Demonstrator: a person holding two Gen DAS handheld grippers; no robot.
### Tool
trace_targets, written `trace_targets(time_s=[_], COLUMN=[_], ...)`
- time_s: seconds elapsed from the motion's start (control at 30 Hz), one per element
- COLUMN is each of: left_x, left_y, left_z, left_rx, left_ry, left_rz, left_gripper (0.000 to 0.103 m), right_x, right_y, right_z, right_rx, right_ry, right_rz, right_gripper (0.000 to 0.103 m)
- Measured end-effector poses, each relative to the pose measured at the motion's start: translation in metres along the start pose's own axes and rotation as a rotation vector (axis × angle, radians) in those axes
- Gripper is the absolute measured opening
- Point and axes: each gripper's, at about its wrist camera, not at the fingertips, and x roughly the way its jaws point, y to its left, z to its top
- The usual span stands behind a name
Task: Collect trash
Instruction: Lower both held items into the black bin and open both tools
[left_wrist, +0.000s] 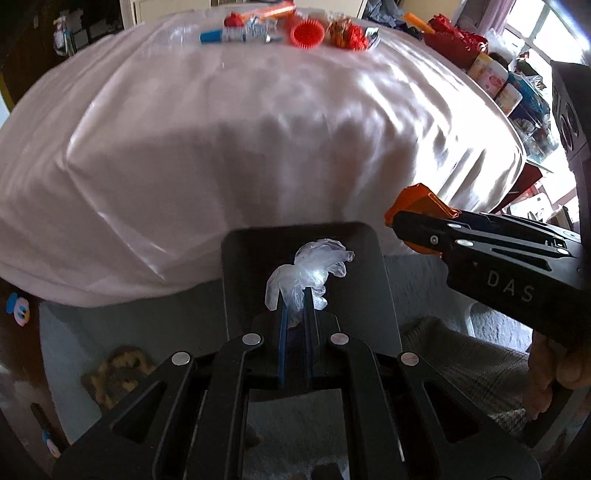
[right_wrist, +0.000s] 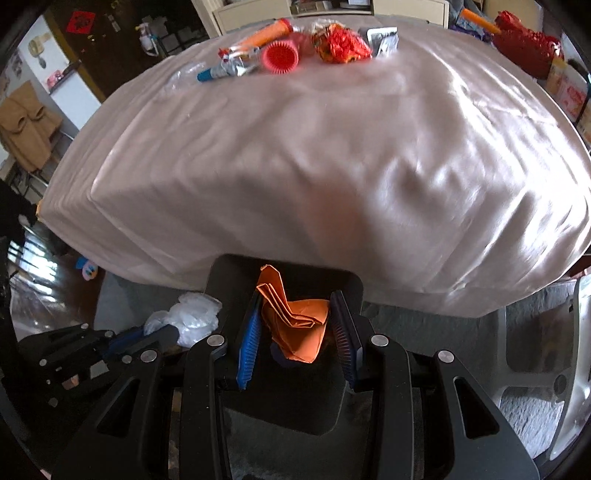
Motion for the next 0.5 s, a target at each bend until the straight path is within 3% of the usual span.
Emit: trace_targets(time_s=[0.3, 0.5], left_x=[0.0031, 0.0013], left_y=[0.0004, 0.004], left_z=[-0.0011, 0.0003], left_rx=[0.004, -0.003], left_ry=[0.02, 0.016], left_rz=[0.001, 0.014], left_gripper=[0.01, 0.018], right_x=[-0.0021, -0.0045], right_y=[-0.0007, -0.0039], right_z=[0.0024, 0.0044], right_rx=[0.011, 0.035], right_ry=[0.003, -0.005], right_rz=[0.025, 0.03], right_gripper=[0.043, 0.048])
